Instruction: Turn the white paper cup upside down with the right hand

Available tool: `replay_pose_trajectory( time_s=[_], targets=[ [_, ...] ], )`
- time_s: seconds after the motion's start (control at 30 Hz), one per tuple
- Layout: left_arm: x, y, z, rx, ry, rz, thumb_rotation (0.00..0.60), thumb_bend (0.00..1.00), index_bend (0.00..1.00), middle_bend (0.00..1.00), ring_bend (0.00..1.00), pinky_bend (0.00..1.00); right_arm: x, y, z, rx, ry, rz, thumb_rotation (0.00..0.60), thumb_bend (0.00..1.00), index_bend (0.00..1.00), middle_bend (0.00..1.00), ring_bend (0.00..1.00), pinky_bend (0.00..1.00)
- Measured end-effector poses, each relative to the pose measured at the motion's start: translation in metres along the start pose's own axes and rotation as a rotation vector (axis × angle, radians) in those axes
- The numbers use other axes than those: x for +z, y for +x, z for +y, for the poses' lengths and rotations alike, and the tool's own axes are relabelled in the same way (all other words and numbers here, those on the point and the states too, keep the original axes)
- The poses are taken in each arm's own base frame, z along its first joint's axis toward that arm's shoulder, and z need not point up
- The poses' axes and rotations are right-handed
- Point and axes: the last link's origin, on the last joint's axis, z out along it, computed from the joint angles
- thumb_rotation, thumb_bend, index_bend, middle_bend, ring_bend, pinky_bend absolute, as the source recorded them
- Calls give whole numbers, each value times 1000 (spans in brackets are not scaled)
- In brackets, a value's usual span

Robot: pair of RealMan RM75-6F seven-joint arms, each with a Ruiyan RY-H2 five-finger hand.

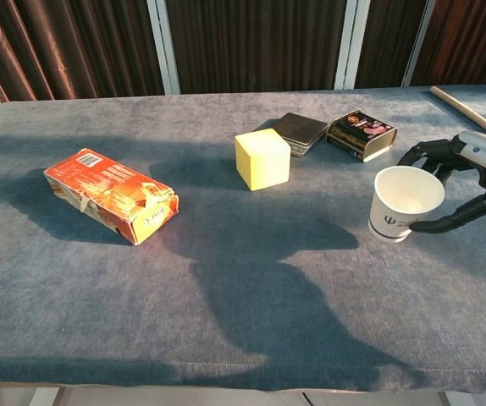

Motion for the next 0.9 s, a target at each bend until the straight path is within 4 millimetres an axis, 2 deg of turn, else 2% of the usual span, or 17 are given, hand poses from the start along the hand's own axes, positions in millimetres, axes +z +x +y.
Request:
replay_pose_trajectory(
  time_s=[0.17,0.33,0.5,0.6,0.8,0.9],
  targets=[
    [0,0,0,0,0,-3,600,374,114,19,0,263,-5,9,-7,-173,24,11,600,156,575,465,520,635],
    [-1,-1,1,3,-2,-8,600,374,113,20,0,263,-11,15,-18,-440,16,8,600,159,576,465,520,635],
    [-1,0,1,4,-3,-7,600,375,114,20,0,263,-14,17,-29,-718,-31,-20,600,166,575,465,520,635],
    [-1,0,1,1,-2,-4,600,374,114,20,0,263,-13,14,-33,-829,-75,-64,600,167,573,465,520,635],
    [-1,0,1,4,-10,-3,600,376,119,27,0,264,-6,3,-32,-846,-148,-168,600,166,541,465,510,635],
    [-1,-1,2,7,-14,-1,600,377,121,30,0,264,-4,1,-31,-824,-151,-168,600,166,472,442,436,597]
  ],
)
